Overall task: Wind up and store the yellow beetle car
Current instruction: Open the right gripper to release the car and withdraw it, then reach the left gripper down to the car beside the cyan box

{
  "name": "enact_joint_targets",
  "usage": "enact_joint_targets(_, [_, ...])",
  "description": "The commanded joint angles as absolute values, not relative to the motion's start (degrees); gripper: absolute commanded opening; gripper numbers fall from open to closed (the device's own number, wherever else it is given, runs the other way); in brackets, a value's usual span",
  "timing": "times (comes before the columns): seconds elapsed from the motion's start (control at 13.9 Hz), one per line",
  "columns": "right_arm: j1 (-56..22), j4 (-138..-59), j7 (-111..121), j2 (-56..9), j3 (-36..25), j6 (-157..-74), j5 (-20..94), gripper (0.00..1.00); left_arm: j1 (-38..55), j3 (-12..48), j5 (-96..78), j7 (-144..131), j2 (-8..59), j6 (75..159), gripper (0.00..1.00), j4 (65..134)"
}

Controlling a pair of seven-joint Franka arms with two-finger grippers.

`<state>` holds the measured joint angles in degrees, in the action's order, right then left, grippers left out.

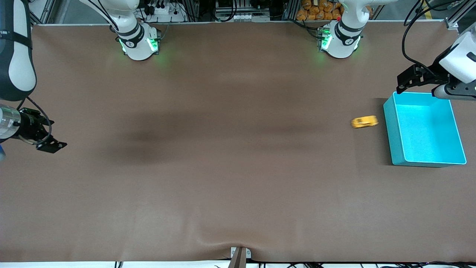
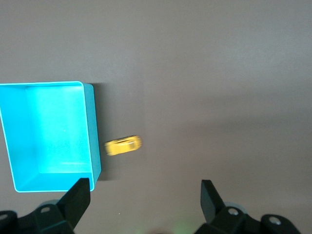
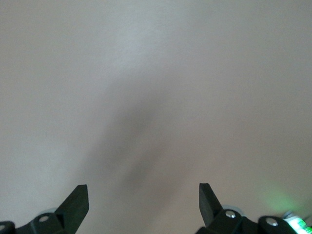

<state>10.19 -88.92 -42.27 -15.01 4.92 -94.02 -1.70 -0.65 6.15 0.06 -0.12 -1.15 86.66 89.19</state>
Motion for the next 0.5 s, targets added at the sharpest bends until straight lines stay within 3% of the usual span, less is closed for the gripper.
enact_joint_targets(0.0, [8.4,-85.3,-33.2,-14.9,4.7,-91.5,-1.9,1.00,-1.2,6.4,-0.8,0.9,-1.8,86.9,1.00,89.3])
enact_joint_targets(0.43, [6.3,-83.1,-23.1,-14.7,5.6,-87.8,0.2,1.00,-1.3,6.3,-0.4,-0.1,-0.1,86.7,1.00,89.5])
